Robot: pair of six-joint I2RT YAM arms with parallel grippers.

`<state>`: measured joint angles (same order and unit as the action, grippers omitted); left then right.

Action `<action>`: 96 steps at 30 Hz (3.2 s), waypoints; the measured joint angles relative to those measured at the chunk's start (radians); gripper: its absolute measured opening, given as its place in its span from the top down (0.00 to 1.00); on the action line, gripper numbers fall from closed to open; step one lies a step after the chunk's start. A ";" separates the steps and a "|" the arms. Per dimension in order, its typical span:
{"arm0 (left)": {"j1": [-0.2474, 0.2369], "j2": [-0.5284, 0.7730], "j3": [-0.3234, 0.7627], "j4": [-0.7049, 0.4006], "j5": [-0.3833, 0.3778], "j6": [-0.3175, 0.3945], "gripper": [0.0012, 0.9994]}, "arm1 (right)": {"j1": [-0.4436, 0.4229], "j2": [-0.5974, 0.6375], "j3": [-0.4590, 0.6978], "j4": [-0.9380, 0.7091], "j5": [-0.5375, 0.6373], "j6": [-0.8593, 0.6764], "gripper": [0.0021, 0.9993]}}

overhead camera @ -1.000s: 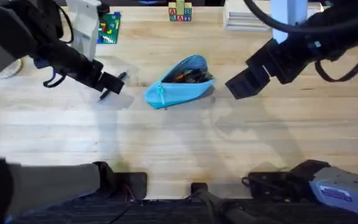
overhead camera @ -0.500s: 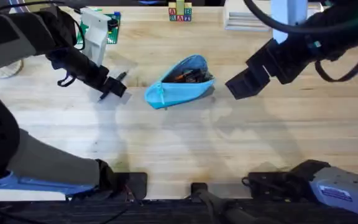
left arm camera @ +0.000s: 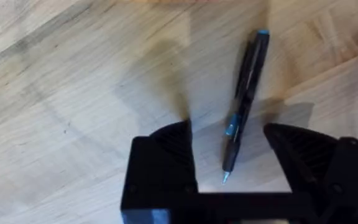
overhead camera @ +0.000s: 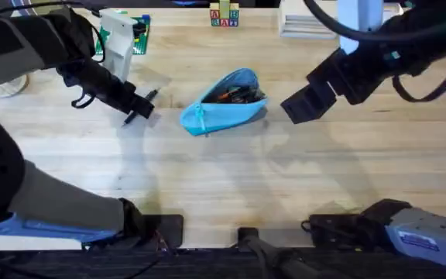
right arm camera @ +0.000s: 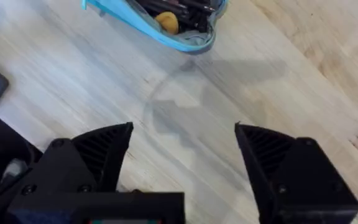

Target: Unzip the bag, pick up the pens from the table one at a time and place them inside, then zip the bag closed.

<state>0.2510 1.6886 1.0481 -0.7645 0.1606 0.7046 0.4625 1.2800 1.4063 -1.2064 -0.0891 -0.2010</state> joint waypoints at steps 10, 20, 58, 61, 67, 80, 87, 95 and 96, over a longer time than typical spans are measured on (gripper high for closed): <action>0.000 0.000 0.000 0.001 0.004 0.000 0.34 | 0.000 0.000 0.000 0.000 0.000 0.000 0.00; 0.000 0.015 0.011 -0.002 0.004 0.002 0.36 | 0.000 0.000 0.000 0.000 0.000 0.000 0.00; -0.005 0.066 0.383 -0.298 0.169 -0.108 0.96 | 0.000 0.000 0.000 0.000 0.000 0.000 0.00; -0.021 0.066 0.433 -0.343 0.169 -0.136 0.96 | 0.000 0.000 0.000 0.000 0.000 0.000 0.00; -0.110 0.033 0.489 -0.378 0.173 -0.160 0.96 | 0.000 -0.004 0.000 0.000 0.000 0.000 0.00; -0.253 -0.209 0.496 -0.472 0.177 -0.188 0.96 | 0.000 -0.192 0.000 -0.003 0.000 0.000 0.00; -0.384 -0.235 0.499 -0.481 0.180 -0.233 0.96 | 0.000 -0.267 0.000 -0.073 0.000 0.000 0.00; -0.509 -0.235 0.499 -0.455 0.184 -0.252 0.96 | 0.000 -0.310 0.000 -0.144 0.000 0.007 0.00; -0.518 -0.235 0.499 -0.454 0.184 -0.254 0.96 | 0.000 -0.311 0.000 -0.148 0.000 0.007 0.00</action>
<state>-0.2666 1.4540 1.5475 -1.2186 0.3447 0.4505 0.4625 0.9695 1.4063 -1.3543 -0.0891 -0.1939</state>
